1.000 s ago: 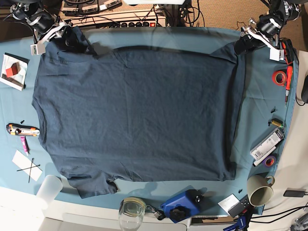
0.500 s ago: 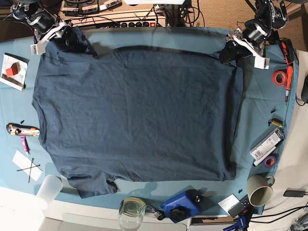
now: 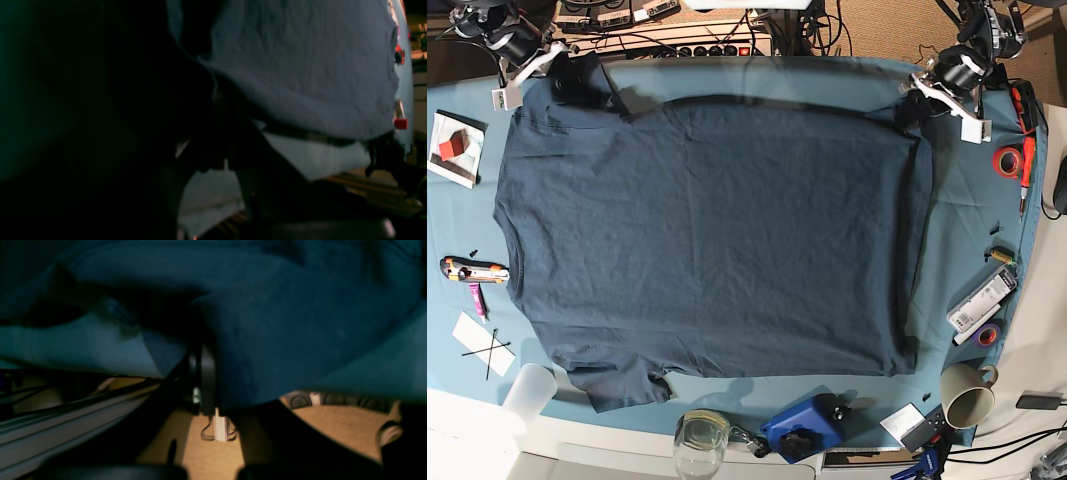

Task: Fold the T-shirt properly
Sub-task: 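Lift both shoulder corners and pull them back toward the robot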

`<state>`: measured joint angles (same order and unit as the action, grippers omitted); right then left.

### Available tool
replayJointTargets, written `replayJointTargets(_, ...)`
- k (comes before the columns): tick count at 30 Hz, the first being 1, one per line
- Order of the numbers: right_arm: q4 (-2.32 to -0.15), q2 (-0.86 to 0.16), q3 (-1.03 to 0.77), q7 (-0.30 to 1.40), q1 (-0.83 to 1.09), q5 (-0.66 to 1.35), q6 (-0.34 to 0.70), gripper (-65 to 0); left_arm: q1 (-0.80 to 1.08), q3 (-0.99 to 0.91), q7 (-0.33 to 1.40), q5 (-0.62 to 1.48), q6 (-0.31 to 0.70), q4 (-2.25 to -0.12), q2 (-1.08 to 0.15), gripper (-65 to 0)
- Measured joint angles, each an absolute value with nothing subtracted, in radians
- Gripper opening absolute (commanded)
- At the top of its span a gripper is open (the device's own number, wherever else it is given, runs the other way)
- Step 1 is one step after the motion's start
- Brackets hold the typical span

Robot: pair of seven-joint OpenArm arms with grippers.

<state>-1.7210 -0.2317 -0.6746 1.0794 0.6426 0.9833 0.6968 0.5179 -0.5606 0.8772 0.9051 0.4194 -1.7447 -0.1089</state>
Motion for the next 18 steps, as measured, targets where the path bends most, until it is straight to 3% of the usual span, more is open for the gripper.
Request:
replayJointTargets(14,-1.721,-0.231,-0.844,1.201,0.743,1.225,0.697,-65.0,0.593,-0.738,0.964,0.978,0.416,-1.779,-0.108,-65.0)
replayJointTargets(18,-1.721,-0.229,-0.860,1.225,0.758,1.233,0.697,-65.0,0.618,-0.796,1.016,1.029,0.469,-1.778,-0.107,-65.0)
